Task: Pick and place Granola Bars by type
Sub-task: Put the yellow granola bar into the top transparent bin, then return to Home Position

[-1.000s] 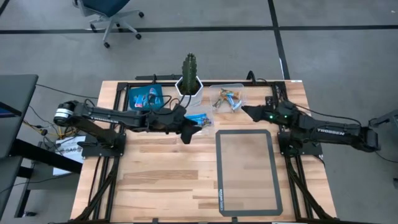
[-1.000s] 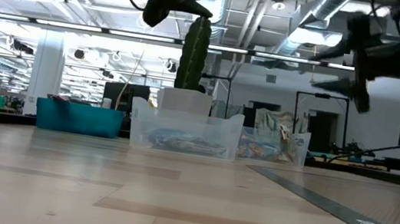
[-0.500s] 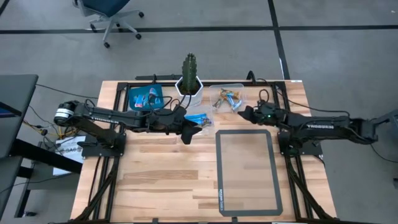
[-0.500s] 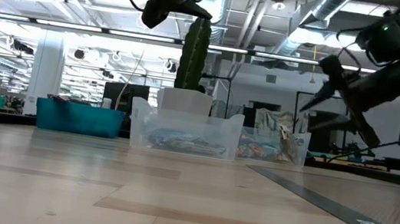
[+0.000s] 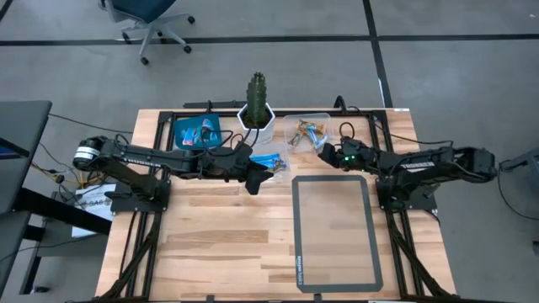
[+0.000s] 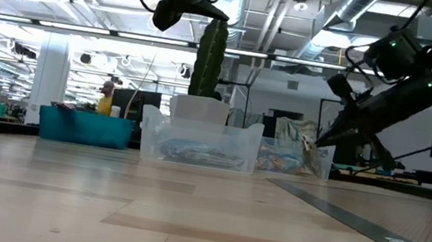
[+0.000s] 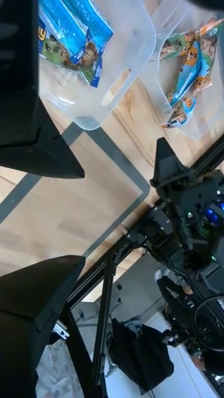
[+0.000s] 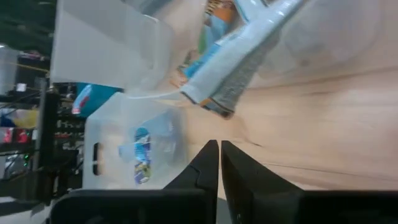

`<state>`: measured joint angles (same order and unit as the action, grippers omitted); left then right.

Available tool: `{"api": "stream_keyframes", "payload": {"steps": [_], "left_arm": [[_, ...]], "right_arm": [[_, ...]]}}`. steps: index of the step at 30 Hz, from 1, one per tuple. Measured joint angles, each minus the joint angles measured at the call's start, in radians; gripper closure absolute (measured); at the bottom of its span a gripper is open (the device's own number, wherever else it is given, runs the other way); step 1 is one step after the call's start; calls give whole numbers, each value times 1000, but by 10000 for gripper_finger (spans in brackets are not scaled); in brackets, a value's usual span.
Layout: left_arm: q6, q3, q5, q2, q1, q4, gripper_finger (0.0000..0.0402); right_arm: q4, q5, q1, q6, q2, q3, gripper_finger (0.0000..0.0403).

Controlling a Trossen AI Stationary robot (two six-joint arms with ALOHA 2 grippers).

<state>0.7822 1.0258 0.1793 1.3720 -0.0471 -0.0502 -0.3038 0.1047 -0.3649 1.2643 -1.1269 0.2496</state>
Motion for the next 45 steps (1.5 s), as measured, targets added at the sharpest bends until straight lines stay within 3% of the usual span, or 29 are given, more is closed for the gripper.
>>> {"api": "stream_keyframes", "payload": {"steps": [24,36,45], "left_arm": [[27,1,-26,0,0,-3,195],[31,1,-27,0,0,-3,195],[31,1,-27,0,0,-3,195]], "right_arm": [[4,58,-57,95,-205,106,402],[1,158,-61,-50,-200,216,403],[-56,75,-70,-242,-200,288,403]]}}
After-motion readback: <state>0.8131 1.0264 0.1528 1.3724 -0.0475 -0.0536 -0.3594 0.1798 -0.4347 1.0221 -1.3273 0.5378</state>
